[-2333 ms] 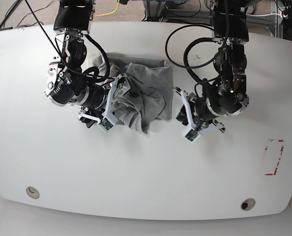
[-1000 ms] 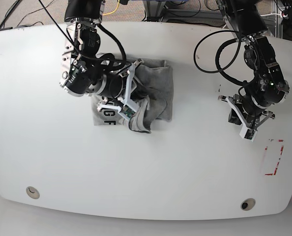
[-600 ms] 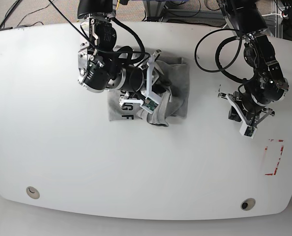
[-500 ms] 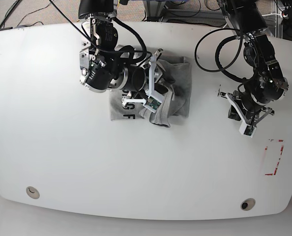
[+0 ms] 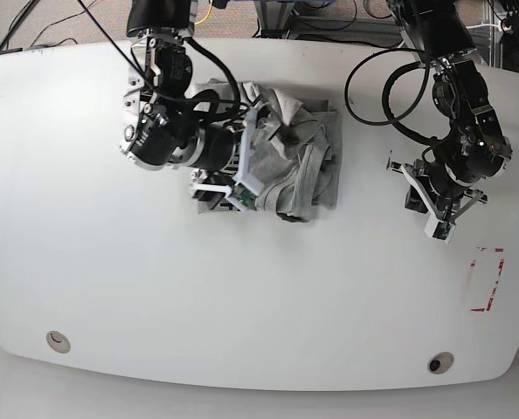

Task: Layout the t-shirt on the table in an organized manner, then fold the t-shirt properly
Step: 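Press and smooth the folded bundle with the right gripper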

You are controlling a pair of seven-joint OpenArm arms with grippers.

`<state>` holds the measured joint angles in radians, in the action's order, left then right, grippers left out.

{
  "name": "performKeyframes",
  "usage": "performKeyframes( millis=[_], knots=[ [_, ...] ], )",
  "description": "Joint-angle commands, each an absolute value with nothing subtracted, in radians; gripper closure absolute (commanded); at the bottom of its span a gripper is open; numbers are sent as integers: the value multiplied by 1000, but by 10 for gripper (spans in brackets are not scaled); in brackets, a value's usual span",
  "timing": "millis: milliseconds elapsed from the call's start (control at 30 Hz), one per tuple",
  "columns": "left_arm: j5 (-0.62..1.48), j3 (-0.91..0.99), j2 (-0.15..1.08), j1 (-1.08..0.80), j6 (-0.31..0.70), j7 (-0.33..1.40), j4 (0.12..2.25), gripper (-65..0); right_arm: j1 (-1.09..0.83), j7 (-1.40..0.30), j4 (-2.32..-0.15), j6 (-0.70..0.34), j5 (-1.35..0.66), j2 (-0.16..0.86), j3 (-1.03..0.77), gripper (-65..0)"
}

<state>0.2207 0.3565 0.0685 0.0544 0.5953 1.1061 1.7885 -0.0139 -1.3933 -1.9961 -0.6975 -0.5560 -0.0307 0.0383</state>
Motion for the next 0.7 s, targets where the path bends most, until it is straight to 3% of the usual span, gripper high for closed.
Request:
performKeyframes(
  millis=[0, 667],
  knots=[
    [229, 357, 74, 71, 596, 1084, 1805, -101, 2, -1379, -2014, -698, -573, -2, 18, -604],
    [229, 360, 74, 70, 596, 1084, 1805, -101, -35, -1385, -1966, -698, -575, -4, 18, -604]
  ],
)
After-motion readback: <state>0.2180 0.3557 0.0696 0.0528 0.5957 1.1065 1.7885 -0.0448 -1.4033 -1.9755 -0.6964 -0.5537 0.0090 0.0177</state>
